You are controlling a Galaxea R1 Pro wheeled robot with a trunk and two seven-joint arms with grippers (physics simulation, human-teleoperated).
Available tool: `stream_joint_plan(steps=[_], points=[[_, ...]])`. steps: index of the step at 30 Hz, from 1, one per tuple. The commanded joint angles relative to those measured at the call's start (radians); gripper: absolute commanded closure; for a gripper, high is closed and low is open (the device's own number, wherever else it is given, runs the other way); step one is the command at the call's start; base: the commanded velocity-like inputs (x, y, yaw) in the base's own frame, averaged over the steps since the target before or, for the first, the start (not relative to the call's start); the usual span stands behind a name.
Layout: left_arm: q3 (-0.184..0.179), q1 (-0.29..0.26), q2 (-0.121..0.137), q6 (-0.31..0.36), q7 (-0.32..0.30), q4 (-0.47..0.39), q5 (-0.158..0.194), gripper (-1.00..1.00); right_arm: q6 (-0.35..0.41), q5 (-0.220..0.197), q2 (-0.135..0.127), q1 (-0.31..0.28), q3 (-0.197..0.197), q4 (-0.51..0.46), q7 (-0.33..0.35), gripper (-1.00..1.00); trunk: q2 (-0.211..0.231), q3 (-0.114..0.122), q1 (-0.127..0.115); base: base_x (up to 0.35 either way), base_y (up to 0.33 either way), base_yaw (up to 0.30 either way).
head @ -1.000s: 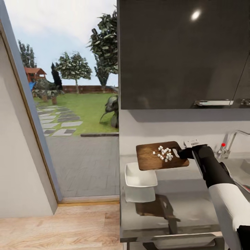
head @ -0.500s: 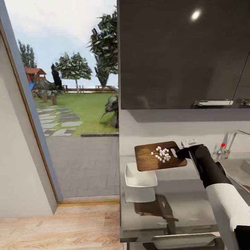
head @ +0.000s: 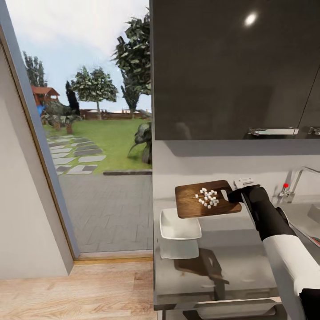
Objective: In the kitchen, take the Vidalia onion out of the sink, dice it on the chopping board with the paring knife, put the diced onion into the bowl on the countertop, then place both the paring knife and the chopping board into the sink.
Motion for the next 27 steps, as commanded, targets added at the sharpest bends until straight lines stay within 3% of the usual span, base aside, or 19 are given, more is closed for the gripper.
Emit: stream_joint_plan(steps=[1,7,16,23,27], points=[[0.000,-0.002,0.000,-0.006,-0.001,0.004,0.004,-1.00,0.003,0.010,0.000,-0.001,-0.001,-0.001,0.008,1.00,-0.001,-0.001,0.000,0.000,0.000,0.000],[0.000,-0.002,0.000,-0.006,-0.001,0.004,0.003,-1.00,0.003,0.010,0.001,-0.001,0.000,-0.001,-0.014,1.00,-0.001,-0.001,0.000,0.000,0.000,0.000],[0.000,-0.002,0.000,-0.006,-0.001,0.004,0.004,-1.00,0.003,0.011,0.034,-0.001,0.000,-0.001,-0.071,1.00,-0.001,-0.001,0.000,0.000,0.000,0.000],[0.000,-0.002,0.000,-0.006,-0.001,0.004,0.004,-1.00,0.003,0.013,0.040,-0.001,0.001,-0.001,-0.084,1.00,-0.001,-0.001,0.000,0.000,0.000,0.000],[0.000,-0.002,0.000,-0.006,-0.001,0.004,0.004,-1.00,0.003,0.012,0.051,0.000,0.026,0.000,-0.112,1.00,-0.001,-0.001,0.000,0.000,0.000,0.000]])
